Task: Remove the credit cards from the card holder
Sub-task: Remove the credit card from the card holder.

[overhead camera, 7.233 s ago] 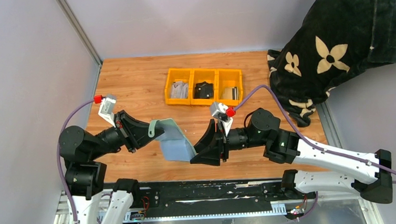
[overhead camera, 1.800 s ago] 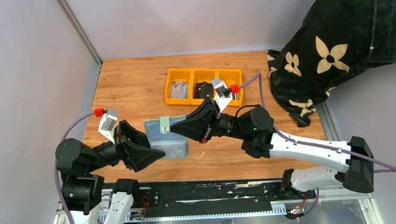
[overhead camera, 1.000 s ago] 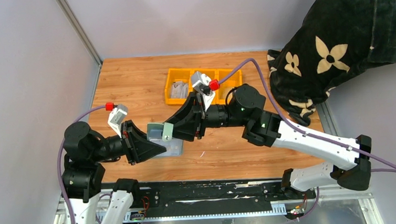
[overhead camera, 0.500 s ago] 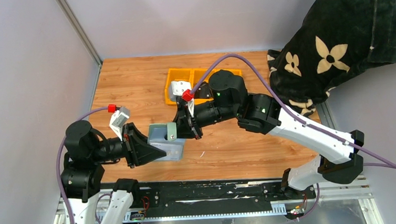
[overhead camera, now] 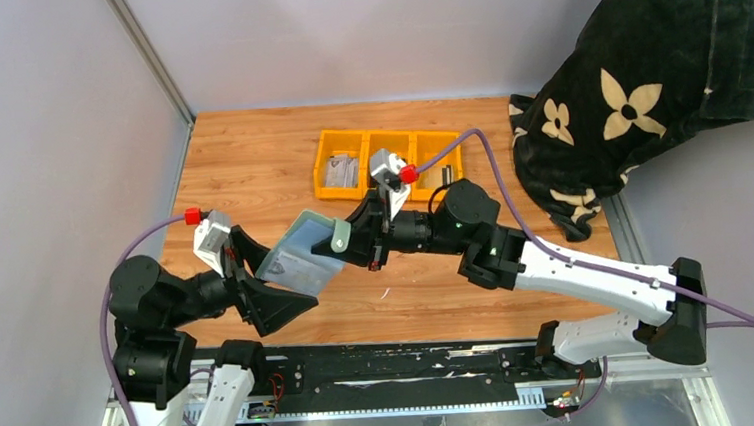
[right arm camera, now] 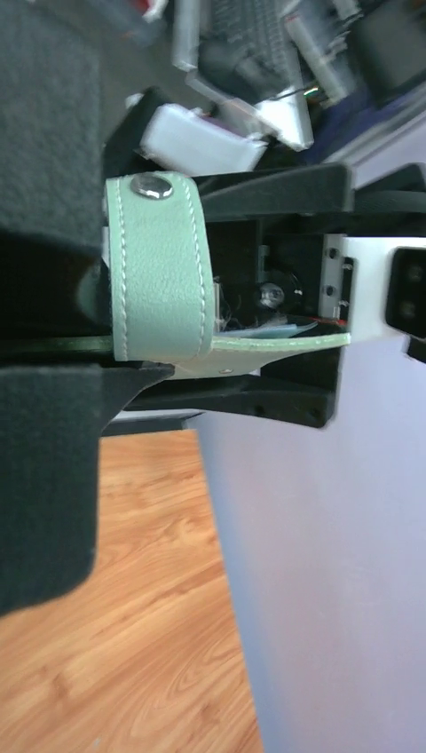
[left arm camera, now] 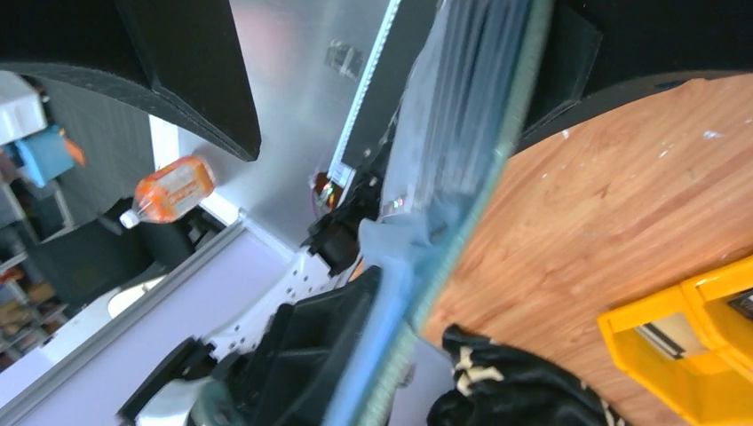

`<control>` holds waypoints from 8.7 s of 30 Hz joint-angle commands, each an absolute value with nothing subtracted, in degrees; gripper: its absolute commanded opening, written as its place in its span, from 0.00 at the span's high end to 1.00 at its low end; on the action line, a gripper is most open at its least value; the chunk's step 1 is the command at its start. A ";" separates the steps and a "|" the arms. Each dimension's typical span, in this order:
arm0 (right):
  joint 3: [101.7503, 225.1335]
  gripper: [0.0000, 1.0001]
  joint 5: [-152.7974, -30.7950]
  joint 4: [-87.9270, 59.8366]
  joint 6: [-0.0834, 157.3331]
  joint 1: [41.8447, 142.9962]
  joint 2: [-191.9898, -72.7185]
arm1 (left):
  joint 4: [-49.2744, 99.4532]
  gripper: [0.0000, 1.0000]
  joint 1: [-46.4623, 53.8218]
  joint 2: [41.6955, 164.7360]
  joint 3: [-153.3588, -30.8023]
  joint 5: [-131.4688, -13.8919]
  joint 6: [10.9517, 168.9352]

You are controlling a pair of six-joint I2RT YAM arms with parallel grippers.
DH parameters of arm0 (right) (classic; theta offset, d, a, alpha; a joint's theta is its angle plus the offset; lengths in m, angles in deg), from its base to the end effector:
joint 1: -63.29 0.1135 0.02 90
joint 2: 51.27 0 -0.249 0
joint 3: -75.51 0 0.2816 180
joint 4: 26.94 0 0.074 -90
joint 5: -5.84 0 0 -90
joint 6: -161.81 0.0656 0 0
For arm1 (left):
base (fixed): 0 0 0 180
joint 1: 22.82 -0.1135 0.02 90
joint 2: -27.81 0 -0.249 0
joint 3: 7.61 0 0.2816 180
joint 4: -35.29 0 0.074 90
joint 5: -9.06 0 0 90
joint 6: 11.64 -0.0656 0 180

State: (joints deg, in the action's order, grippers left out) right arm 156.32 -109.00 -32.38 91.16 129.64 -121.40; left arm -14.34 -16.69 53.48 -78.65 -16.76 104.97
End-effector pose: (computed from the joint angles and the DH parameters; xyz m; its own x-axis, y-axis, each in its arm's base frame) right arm 0.1113 0.3228 0.4369 -0.2240 0.2381 -0.9451 -0.9740 -0.0896 0.2083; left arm 0.0888 -0.0689 0.4141 -0.4867 -0.1439 -0.8617 0.8065 0.3050 -0.5065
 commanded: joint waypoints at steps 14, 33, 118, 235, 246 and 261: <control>135.57 1.00 -85.70 -88.74 110.63 132.28 -121.31 | -0.92 0.55 -16.60 46.60 -74.76 -33.95 116.01; 134.18 1.00 -82.36 -97.25 113.28 134.54 -126.49 | 13.55 0.53 -16.58 48.64 -71.77 -26.46 129.69; 130.22 0.41 -84.62 -59.16 108.48 126.95 -103.35 | -10.71 0.92 -16.58 54.18 -81.40 -31.42 103.34; 129.13 1.00 -106.59 -75.24 127.69 126.49 -117.47 | 15.68 0.89 -16.58 55.27 -75.62 -11.03 134.96; 129.00 1.00 -108.11 -73.94 126.83 126.47 -117.23 | 15.82 0.90 -16.59 55.63 -76.07 -11.32 135.06; 130.62 0.64 -108.83 -74.26 127.35 126.57 -118.16 | 15.04 0.90 -16.58 55.43 -75.48 -11.94 134.21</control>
State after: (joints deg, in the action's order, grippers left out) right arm 129.22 -108.25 -72.94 127.36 127.28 -116.86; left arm 13.66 -16.95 56.08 -73.93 -12.82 134.24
